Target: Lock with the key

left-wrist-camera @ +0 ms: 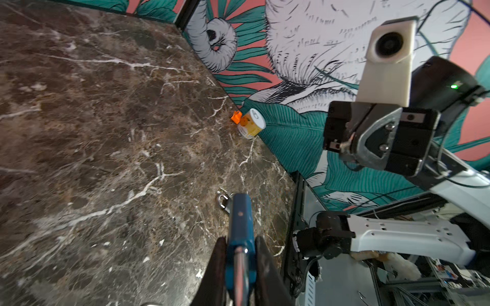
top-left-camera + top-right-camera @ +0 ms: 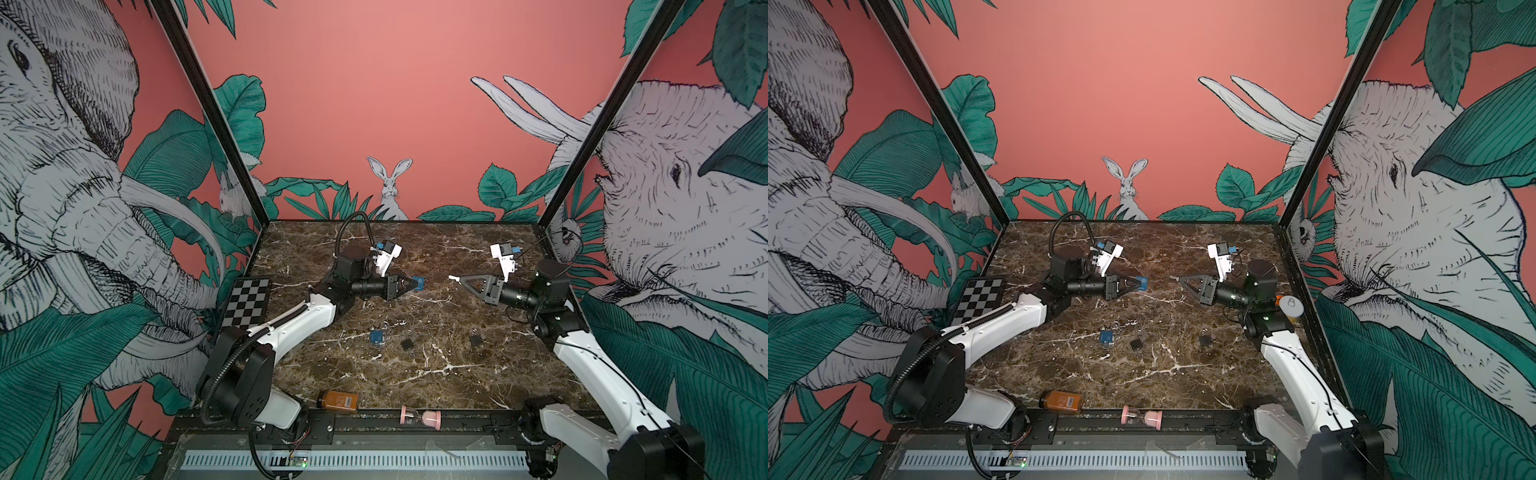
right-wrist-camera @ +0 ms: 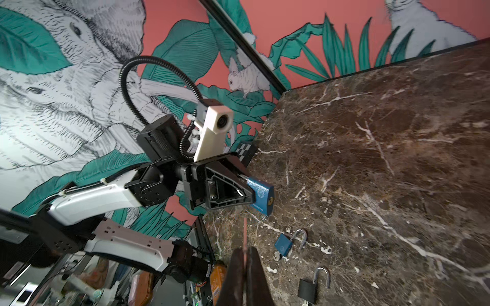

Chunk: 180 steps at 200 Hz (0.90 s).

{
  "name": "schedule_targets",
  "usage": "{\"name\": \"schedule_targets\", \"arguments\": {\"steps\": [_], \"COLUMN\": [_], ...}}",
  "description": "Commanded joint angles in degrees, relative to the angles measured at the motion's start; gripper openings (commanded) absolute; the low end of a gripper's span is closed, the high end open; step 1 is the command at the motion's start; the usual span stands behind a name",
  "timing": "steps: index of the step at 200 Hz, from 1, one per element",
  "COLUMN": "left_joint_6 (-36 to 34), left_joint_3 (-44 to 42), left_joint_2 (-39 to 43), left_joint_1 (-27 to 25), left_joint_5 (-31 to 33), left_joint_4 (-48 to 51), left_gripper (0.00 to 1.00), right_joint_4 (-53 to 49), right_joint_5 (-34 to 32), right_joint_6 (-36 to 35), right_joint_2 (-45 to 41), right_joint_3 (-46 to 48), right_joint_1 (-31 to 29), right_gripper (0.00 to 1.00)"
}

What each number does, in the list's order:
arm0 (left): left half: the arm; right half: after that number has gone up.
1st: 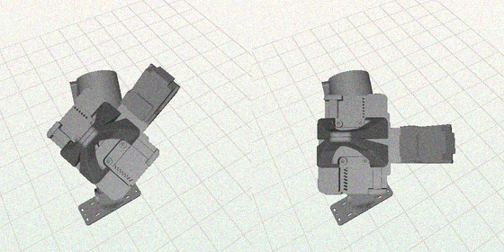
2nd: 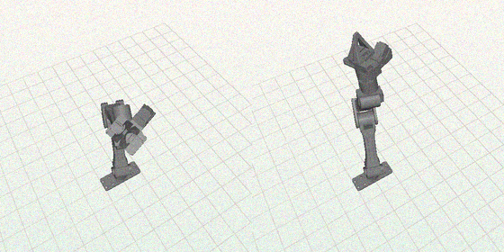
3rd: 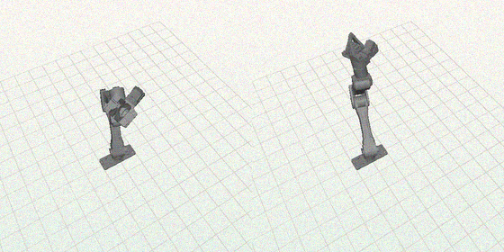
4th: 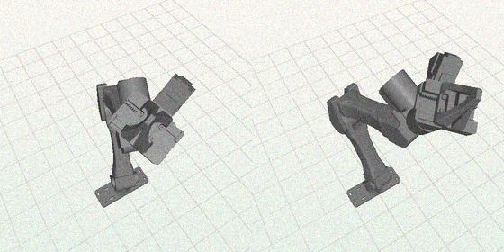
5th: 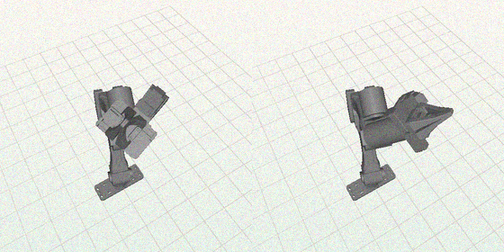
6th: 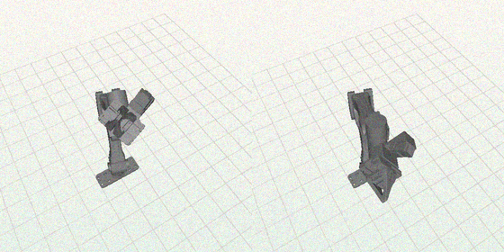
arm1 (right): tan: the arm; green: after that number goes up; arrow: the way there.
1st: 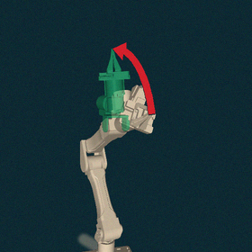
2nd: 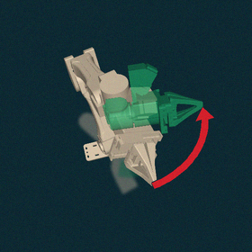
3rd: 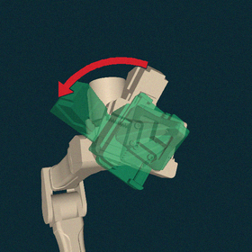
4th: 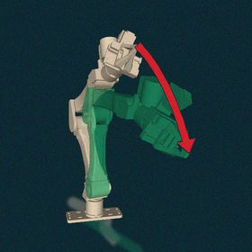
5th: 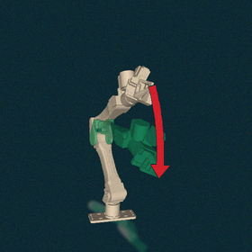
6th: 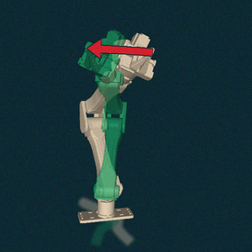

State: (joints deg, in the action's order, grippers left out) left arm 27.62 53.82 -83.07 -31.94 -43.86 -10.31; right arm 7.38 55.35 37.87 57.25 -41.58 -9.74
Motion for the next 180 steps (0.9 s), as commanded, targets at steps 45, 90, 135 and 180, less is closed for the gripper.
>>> {"name": "schedule_targets", "arguments": {"steps": [45,90,135,180], "left_joint_6": [-12.99,-13.42,-21.51,-40.71], "left_joint_3": [10.62,8.26,15.23,30.34], "left_joint_2": [-4.57,-0.24,-8.98,-26.49], "left_joint_1": [-0.03,-2.29,-4.98,-7.67], "left_joint_5": [18.93,24.04,4.15,-11.12], "left_joint_4": [25.09,22.36,27.52,49.55], "left_gripper": [0.0,0.0,0.0,0.0], "right_joint_4": [-15.88,-14.5,-7.37,2.25], "right_joint_5": [-31.09,-40.95,-48.11,-56.3], "right_joint_6": [-1.17,8.13,13.82,18.56], "right_joint_2": [-10.02,-18.25,-14.18,-9.75], "right_joint_3": [5.66,15.53,21.81,27.3], "right_joint_1": [0.25,-2.64,-11.27,-19.01], "right_gripper": [0.0,0.0,0.0,0.0]}}
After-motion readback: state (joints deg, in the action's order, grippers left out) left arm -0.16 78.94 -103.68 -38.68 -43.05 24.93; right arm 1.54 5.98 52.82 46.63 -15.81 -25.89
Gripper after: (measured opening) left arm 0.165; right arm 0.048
